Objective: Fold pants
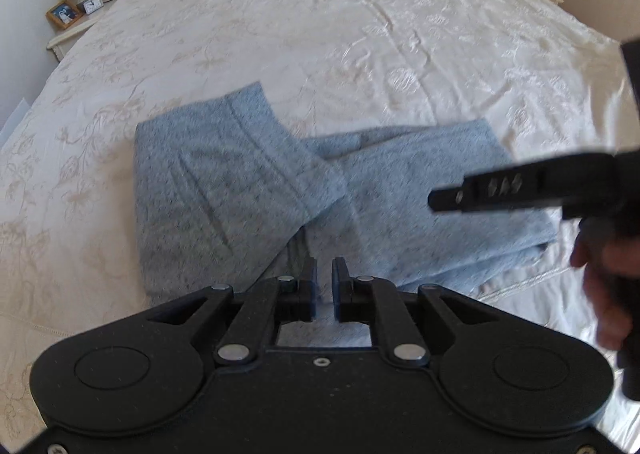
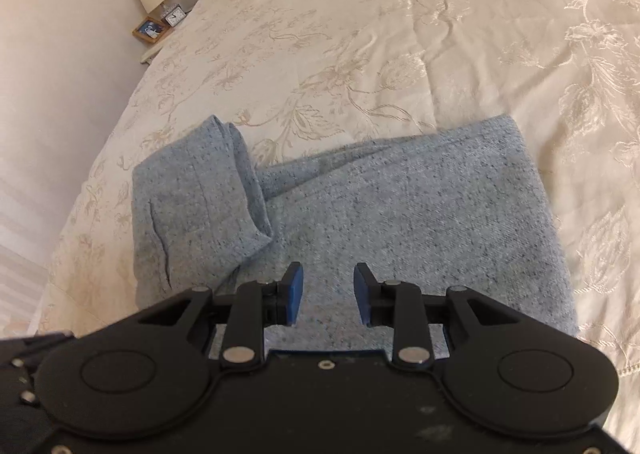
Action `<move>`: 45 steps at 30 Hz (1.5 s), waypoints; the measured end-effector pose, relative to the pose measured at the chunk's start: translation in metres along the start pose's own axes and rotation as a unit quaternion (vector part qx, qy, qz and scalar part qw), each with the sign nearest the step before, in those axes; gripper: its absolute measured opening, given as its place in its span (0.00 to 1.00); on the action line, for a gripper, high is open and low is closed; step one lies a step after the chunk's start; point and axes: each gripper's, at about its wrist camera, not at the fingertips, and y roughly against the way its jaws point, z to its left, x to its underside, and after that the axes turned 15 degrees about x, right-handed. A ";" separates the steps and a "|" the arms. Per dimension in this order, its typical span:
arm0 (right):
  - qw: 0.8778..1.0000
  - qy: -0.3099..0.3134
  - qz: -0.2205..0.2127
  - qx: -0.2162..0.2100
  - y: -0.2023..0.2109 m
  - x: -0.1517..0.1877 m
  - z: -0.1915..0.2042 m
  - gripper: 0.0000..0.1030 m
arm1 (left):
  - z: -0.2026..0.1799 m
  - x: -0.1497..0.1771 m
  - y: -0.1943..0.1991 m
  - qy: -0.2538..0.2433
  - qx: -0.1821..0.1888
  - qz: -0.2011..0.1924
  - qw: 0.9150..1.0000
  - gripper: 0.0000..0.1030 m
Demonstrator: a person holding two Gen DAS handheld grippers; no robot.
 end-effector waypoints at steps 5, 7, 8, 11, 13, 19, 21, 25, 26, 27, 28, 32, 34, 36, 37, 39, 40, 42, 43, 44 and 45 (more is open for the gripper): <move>1.000 0.015 -0.001 -0.019 -0.010 -0.020 0.029 0.33 | 0.030 0.022 -0.028 0.020 -0.017 0.041 0.999 0.15; 0.999 0.026 -0.001 -0.026 -0.017 -0.028 0.043 0.34 | 0.041 0.030 -0.036 0.029 -0.015 0.056 0.998 0.15; 0.999 0.031 0.000 -0.028 -0.021 -0.032 0.050 0.35 | 0.045 0.034 -0.040 0.034 -0.011 0.064 0.997 0.16; 0.998 0.048 0.001 -0.040 -0.039 -0.044 0.069 0.36 | 0.059 0.048 -0.050 0.055 0.006 0.081 0.995 0.16; 0.997 0.061 0.002 -0.042 -0.051 -0.052 0.083 0.36 | 0.065 0.054 -0.050 0.059 0.019 0.075 0.995 0.16; 0.996 0.074 0.029 -0.039 -0.089 -0.068 0.104 0.38 | 0.065 0.062 -0.046 0.053 0.027 0.067 0.996 0.16; 0.996 0.077 0.039 -0.019 -0.104 -0.069 0.105 0.40 | 0.062 0.065 -0.044 0.048 0.026 0.066 0.996 0.16; 0.997 0.065 0.040 -0.025 -0.115 -0.072 0.098 0.41 | 0.060 0.065 -0.042 0.047 0.026 0.068 0.996 0.16; 0.997 0.064 0.045 -0.030 -0.117 -0.072 0.097 0.43 | 0.061 0.062 -0.042 0.052 0.027 0.067 0.996 0.16; 0.996 0.066 0.048 -0.037 -0.120 -0.071 0.096 0.44 | 0.062 0.062 -0.042 0.055 0.028 0.066 0.996 0.16; 0.995 0.071 0.049 -0.043 -0.122 -0.071 0.096 0.44 | 0.063 0.063 -0.041 0.058 0.029 0.066 0.996 0.16; 0.990 0.074 0.062 -0.104 -0.123 -0.071 0.095 0.37 | 0.068 0.058 -0.044 0.064 0.029 0.066 0.995 0.16; 0.988 0.075 0.062 -0.120 -0.118 -0.070 0.098 0.21 | 0.068 0.056 -0.045 0.064 0.026 0.067 0.995 0.16; 0.990 0.096 0.040 -0.101 -0.107 -0.070 0.107 0.11 | 0.068 0.054 -0.046 0.063 0.021 0.066 0.996 0.16; 0.990 0.094 0.032 -0.100 -0.099 -0.070 0.108 0.10 | 0.066 0.054 -0.046 0.060 0.016 0.066 0.996 0.16; 0.990 0.085 0.014 -0.113 -0.074 -0.072 0.110 0.09 | 0.059 0.054 -0.047 0.052 0.004 0.066 0.996 0.16; 0.989 0.083 0.004 -0.119 -0.061 -0.073 0.109 0.09 | 0.056 0.054 -0.047 0.047 -0.002 0.067 0.997 0.16; 0.989 0.086 -0.018 -0.123 -0.030 -0.075 0.107 0.08 | 0.049 0.054 -0.048 0.036 -0.018 0.067 0.997 0.16; 0.988 0.088 -0.032 -0.119 -0.014 -0.077 0.103 0.08 | 0.046 0.054 -0.048 0.030 -0.026 0.068 0.997 0.16; 0.989 0.088 -0.044 -0.112 0.002 -0.078 0.096 0.08 | 0.040 0.054 -0.048 0.023 -0.035 0.069 0.997 0.16; 0.990 0.083 -0.052 -0.104 0.014 -0.079 0.087 0.08 | 0.037 0.054 -0.048 0.017 -0.043 0.070 0.996 0.16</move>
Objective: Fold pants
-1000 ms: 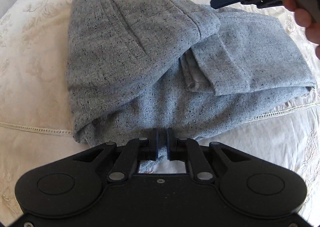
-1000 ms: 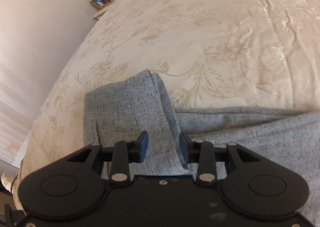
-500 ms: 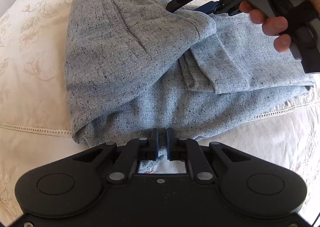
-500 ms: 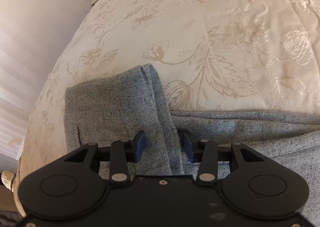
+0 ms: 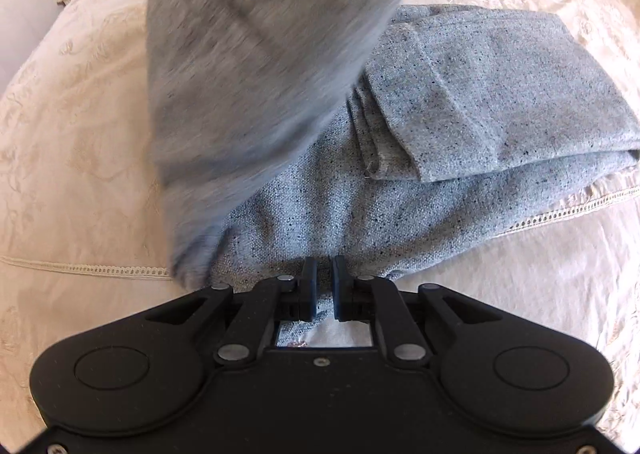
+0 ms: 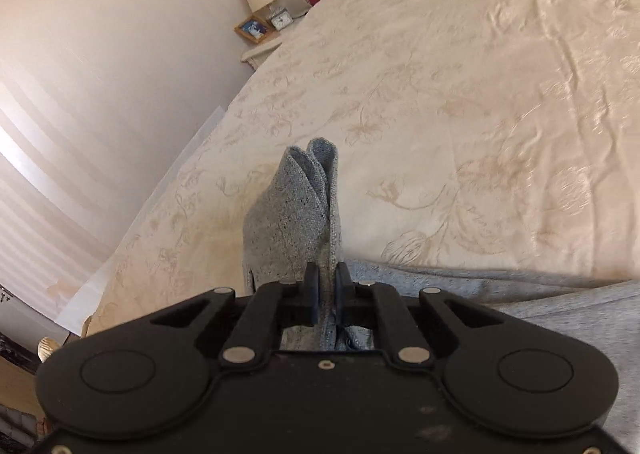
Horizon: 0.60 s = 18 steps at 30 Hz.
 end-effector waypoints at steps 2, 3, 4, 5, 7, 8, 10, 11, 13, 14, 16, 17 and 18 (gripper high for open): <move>0.999 -0.013 -0.013 0.029 0.027 0.001 -0.019 0.08 | -0.009 0.000 0.002 -0.009 -0.017 0.000 1.000 0.16; 0.999 -0.019 -0.018 0.045 0.039 0.001 -0.032 0.08 | -0.012 0.000 0.003 -0.010 -0.022 0.002 1.000 0.16; 0.997 -0.024 -0.020 0.065 0.048 0.003 -0.045 0.08 | -0.014 0.000 0.004 -0.012 -0.024 0.003 1.000 0.15; 0.995 -0.028 -0.018 0.090 0.054 0.007 -0.059 0.08 | -0.017 0.000 0.006 -0.014 -0.022 0.004 1.000 0.15; 0.991 -0.052 0.000 0.122 0.058 0.018 -0.088 0.08 | -0.021 0.001 0.011 -0.018 -0.005 0.002 1.000 0.15; 0.989 -0.072 0.012 0.130 0.057 0.026 -0.104 0.07 | -0.022 0.002 0.015 -0.021 0.010 0.003 1.000 0.15; 0.983 -0.098 0.028 0.150 0.053 0.044 -0.128 0.07 | -0.023 0.004 0.020 -0.024 0.033 0.010 0.999 0.15; 0.981 -0.103 0.037 0.162 0.048 0.053 -0.138 0.07 | -0.023 0.005 0.021 -0.022 0.045 0.015 0.999 0.17; 0.977 -0.120 0.047 0.170 0.043 0.065 -0.151 0.06 | -0.021 0.008 0.024 -0.011 0.063 0.029 0.998 0.18; 0.976 -0.130 0.050 0.167 0.041 0.072 -0.156 0.06 | -0.019 0.010 0.027 -0.005 0.067 0.031 0.997 0.18; 0.977 -0.129 0.046 0.165 0.042 0.073 -0.159 0.06 | -0.014 0.013 0.037 0.003 0.077 0.030 0.997 0.18; 0.978 -0.122 0.040 0.163 0.044 0.073 -0.157 0.06 | -0.010 0.012 0.045 0.007 0.084 0.027 0.996 0.18; 0.979 -0.115 0.034 0.162 0.047 0.072 -0.153 0.06 | -0.008 0.011 0.051 0.010 0.093 0.022 0.995 0.18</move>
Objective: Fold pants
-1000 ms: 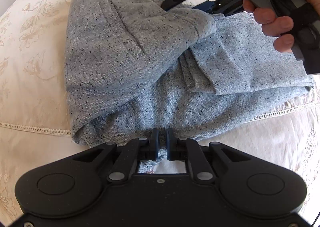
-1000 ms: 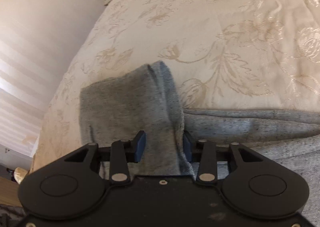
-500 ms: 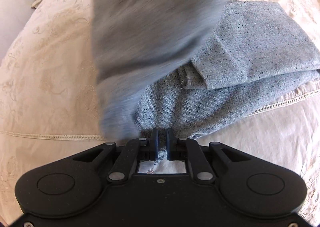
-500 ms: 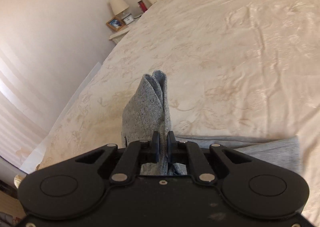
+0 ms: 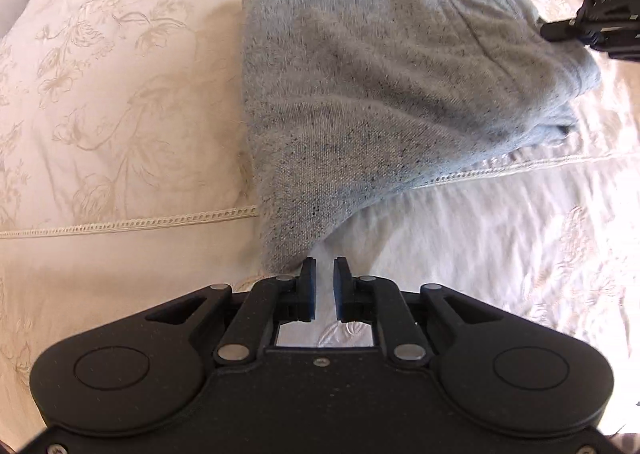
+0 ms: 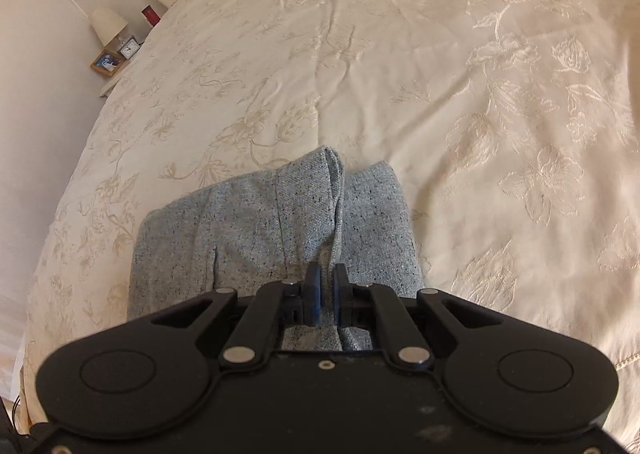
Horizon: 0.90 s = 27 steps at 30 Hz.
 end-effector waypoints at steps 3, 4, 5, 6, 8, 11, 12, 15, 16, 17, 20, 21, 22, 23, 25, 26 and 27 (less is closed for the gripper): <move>0.999 0.020 -0.029 0.011 0.011 -0.005 0.003 0.06 | -0.002 -0.004 0.024 -0.001 0.025 -0.025 0.999 0.18; 0.999 0.025 -0.036 0.019 0.013 -0.006 0.002 0.06 | -0.006 -0.006 0.024 -0.005 0.031 -0.036 0.999 0.18; 0.998 0.029 -0.038 0.027 0.010 -0.009 0.000 0.06 | -0.007 -0.013 0.028 -0.007 0.032 -0.047 0.998 0.18; 0.999 0.028 -0.032 0.031 0.003 -0.010 -0.004 0.06 | -0.008 -0.018 0.031 -0.007 0.031 -0.058 0.998 0.18; 0.999 0.019 -0.006 0.030 -0.018 -0.010 -0.014 0.08 | -0.007 -0.034 0.032 0.004 0.031 -0.079 0.996 0.18; 0.994 0.047 0.004 0.104 -0.031 -0.011 -0.014 0.11 | 0.003 -0.071 0.019 0.033 0.023 -0.094 0.995 0.18; 0.992 0.047 -0.016 0.118 -0.024 -0.013 -0.013 0.13 | 0.002 -0.082 0.012 0.039 0.015 -0.093 0.995 0.18; 0.990 0.036 -0.091 0.104 0.002 -0.019 -0.007 0.19 | 0.003 -0.099 0.006 0.041 0.004 -0.108 0.993 0.18; 0.989 0.044 -0.103 0.093 0.006 -0.022 -0.002 0.21 | 0.002 -0.109 0.002 0.039 0.004 -0.113 0.993 0.18; 0.988 0.058 -0.112 0.087 0.006 -0.025 0.006 0.22 | -0.001 -0.119 -0.004 0.036 0.003 -0.118 0.992 0.18; 0.984 0.097 -0.121 0.089 -0.008 -0.034 0.029 0.22 | -0.006 -0.144 -0.020 0.031 -0.016 -0.122 0.992 0.18; 0.984 0.102 -0.119 0.089 -0.013 -0.035 0.034 0.23 | -0.007 -0.151 -0.024 0.035 -0.020 -0.122 0.992 0.18; 0.984 0.105 -0.115 0.090 -0.021 -0.037 0.037 0.23 | -0.005 -0.157 -0.030 0.040 -0.021 -0.121 0.992 0.18; 0.984 0.106 -0.108 0.091 -0.031 -0.039 0.041 0.24 | -0.002 -0.163 -0.037 0.047 -0.019 -0.116 0.992 0.20; 0.985 0.111 -0.089 0.099 -0.051 -0.042 0.047 0.25 | 0.005 -0.169 -0.054 0.062 -0.023 -0.102 0.993 0.28; 0.985 0.115 -0.075 0.108 -0.063 -0.041 0.048 0.26 | 0.009 -0.173 -0.065 0.070 -0.031 -0.086 0.993 0.34; 0.984 0.121 -0.062 0.115 -0.075 -0.041 0.049 0.28 | 0.016 -0.174 -0.078 0.080 -0.037 -0.070 0.994 0.36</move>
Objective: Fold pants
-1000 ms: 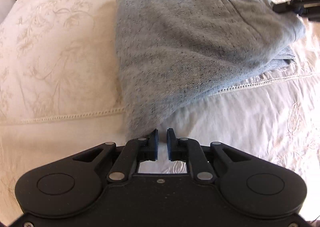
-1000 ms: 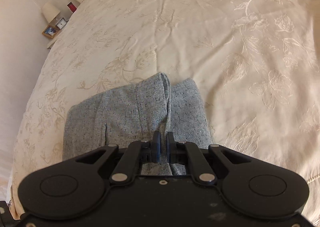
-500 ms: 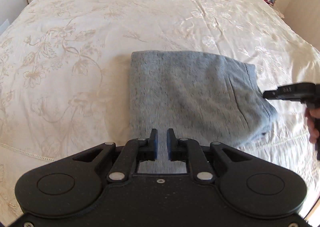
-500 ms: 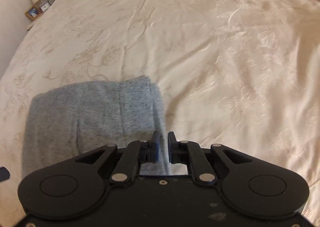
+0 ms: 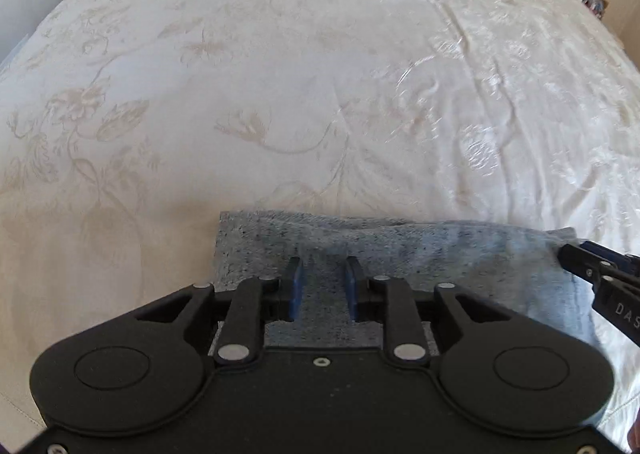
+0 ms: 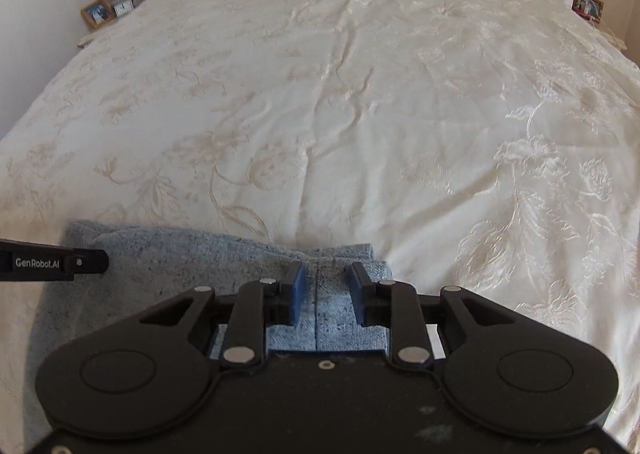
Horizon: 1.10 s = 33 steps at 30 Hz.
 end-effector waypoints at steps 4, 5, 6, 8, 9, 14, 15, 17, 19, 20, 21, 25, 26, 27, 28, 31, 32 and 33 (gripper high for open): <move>1.000 0.017 0.014 -0.005 -0.026 0.011 0.008 0.30 | 0.013 0.002 -0.025 0.007 0.010 0.022 1.000 0.37; 1.000 0.020 0.013 -0.005 -0.028 0.011 0.009 0.30 | 0.013 0.001 -0.027 0.003 0.008 0.027 1.000 0.37; 1.000 0.021 0.016 -0.005 -0.030 0.009 0.009 0.30 | 0.010 0.000 -0.030 -0.005 0.003 0.033 0.999 0.37; 1.000 0.018 0.020 -0.004 -0.034 0.007 0.012 0.30 | 0.005 -0.002 -0.036 -0.026 -0.007 0.040 0.999 0.37; 1.000 0.019 0.018 -0.003 -0.035 0.006 0.013 0.29 | 0.002 -0.002 -0.036 -0.029 -0.013 0.040 0.999 0.36; 0.999 0.031 0.005 0.003 -0.034 0.007 0.013 0.29 | -0.004 0.002 -0.033 -0.026 -0.023 0.030 0.999 0.36; 1.000 0.030 0.006 -0.001 -0.034 0.007 0.011 0.29 | -0.004 0.002 -0.030 -0.025 -0.019 0.027 0.999 0.36; 1.000 0.020 0.007 -0.012 -0.028 0.004 0.003 0.29 | -0.002 0.003 -0.020 -0.022 -0.008 0.022 0.999 0.36; 1.000 0.010 -0.001 -0.016 -0.013 0.001 -0.005 0.29 | -0.002 0.005 0.000 -0.013 -0.008 0.005 1.000 0.36; 1.000 0.005 -0.011 -0.017 -0.003 0.001 -0.009 0.29 | -0.004 0.007 0.011 -0.012 -0.020 -0.007 1.000 0.35; 0.999 -0.001 -0.024 -0.023 0.009 0.004 -0.014 0.30 | -0.006 0.010 0.022 -0.016 -0.027 -0.018 0.999 0.35; 0.998 -0.007 -0.042 -0.047 0.047 0.025 -0.025 0.30 | -0.018 0.035 0.061 -0.043 -0.028 -0.048 0.998 0.36; 0.998 -0.001 -0.039 -0.045 0.053 0.034 -0.024 0.30 | -0.021 0.043 0.066 -0.048 -0.024 -0.045 0.998 0.37; 0.998 0.009 -0.035 -0.041 0.057 0.042 -0.022 0.30 | -0.025 0.052 0.068 -0.056 -0.021 -0.040 0.997 0.37; 0.999 0.023 -0.032 -0.036 0.060 0.050 -0.019 0.30 | -0.029 0.060 0.068 -0.065 -0.020 -0.033 0.997 0.38; 0.997 0.075 -0.030 -0.012 0.064 0.077 -0.006 0.30 | -0.041 0.083 0.055 -0.088 -0.019 0.009 0.996 0.38; 0.995 0.094 -0.031 -0.005 0.065 0.084 -0.002 0.32 | -0.043 0.088 0.048 -0.091 -0.018 0.028 0.995 0.39; 0.994 0.105 -0.031 0.000 0.063 0.090 0.002 0.32 | -0.045 0.097 0.040 -0.094 -0.022 0.042 0.994 0.39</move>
